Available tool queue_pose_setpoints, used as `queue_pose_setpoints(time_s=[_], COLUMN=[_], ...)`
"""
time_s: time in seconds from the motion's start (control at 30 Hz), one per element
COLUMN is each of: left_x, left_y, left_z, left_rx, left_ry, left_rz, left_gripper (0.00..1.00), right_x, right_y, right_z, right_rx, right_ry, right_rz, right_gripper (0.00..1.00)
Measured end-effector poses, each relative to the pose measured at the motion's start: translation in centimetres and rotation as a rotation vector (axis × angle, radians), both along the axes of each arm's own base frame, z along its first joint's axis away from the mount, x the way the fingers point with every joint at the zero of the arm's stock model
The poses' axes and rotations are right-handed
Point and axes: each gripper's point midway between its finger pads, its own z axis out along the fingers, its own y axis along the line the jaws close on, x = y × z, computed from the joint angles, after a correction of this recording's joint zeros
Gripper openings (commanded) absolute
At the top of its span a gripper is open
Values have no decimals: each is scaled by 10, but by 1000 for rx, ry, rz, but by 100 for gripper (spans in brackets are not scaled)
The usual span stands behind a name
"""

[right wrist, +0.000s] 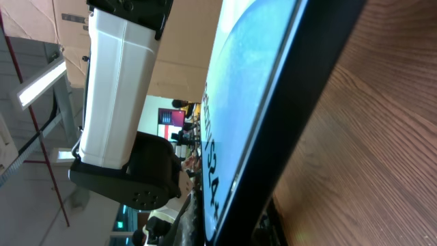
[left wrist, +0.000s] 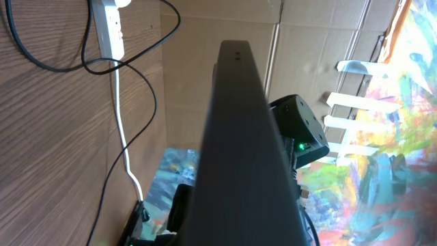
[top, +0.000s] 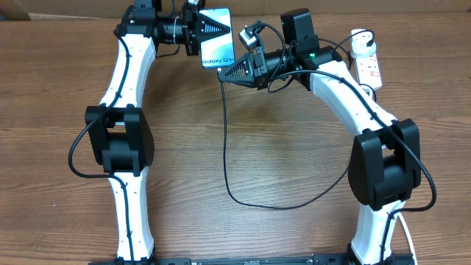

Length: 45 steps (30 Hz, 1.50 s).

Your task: Plug charger to phone and switch on socket

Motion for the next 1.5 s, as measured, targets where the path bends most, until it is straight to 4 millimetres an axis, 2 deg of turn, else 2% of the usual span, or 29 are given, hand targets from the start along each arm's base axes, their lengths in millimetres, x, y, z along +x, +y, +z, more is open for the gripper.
queue_pose_setpoints(time_s=[1.17,1.5], left_x=[3,0], left_y=[-1,-9], left_z=[-3,-4], left_rx=[19,22], left_ry=[-41,-39], left_rz=[17,5], left_gripper=[4,4], right_x=[5,1], right_y=[-3,-6], right_z=[3,-10], right_rx=[3,-45], right_ry=[46,92], right_rz=[-16,-32], right_gripper=[4,4])
